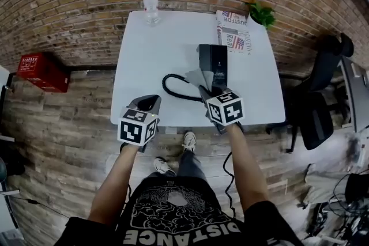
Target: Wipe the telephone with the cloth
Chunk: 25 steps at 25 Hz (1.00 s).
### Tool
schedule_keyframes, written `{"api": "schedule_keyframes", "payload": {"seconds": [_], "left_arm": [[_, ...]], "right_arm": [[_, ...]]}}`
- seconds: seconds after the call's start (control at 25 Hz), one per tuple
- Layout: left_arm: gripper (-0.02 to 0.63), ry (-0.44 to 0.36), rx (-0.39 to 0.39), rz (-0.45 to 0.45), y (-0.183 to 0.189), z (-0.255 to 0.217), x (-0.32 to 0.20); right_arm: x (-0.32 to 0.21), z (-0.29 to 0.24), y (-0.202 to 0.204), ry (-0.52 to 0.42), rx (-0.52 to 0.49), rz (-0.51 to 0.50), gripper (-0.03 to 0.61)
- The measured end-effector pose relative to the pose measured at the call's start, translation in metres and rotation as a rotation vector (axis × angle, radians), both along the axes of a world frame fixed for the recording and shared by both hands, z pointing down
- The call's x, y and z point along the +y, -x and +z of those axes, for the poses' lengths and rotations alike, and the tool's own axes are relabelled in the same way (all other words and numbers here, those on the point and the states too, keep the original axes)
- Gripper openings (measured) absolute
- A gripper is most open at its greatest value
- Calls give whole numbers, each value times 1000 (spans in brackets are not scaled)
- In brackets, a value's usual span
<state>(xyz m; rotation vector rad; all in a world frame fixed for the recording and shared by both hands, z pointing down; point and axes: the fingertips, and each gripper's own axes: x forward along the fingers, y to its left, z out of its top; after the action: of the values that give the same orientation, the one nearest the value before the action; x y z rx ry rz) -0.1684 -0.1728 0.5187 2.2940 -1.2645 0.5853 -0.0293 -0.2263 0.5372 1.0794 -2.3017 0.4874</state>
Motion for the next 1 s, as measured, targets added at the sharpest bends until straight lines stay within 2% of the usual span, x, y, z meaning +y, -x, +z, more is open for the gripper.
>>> {"api": "schedule_keyframes", "payload": {"seconds": [0.52,0.84,1.0], "left_arm": [[6,-142,25,75,-39,-60,-12],[6,-203,26,69,-34,-86,-9],[6,-210,12,52,-24,-87,-8]], "right_arm": [[37,-112,-51,-227,-69,185,12],[56,-162,-66,-347,-125,252,11],[57,-161,-68,-352,-119,265,11]]}}
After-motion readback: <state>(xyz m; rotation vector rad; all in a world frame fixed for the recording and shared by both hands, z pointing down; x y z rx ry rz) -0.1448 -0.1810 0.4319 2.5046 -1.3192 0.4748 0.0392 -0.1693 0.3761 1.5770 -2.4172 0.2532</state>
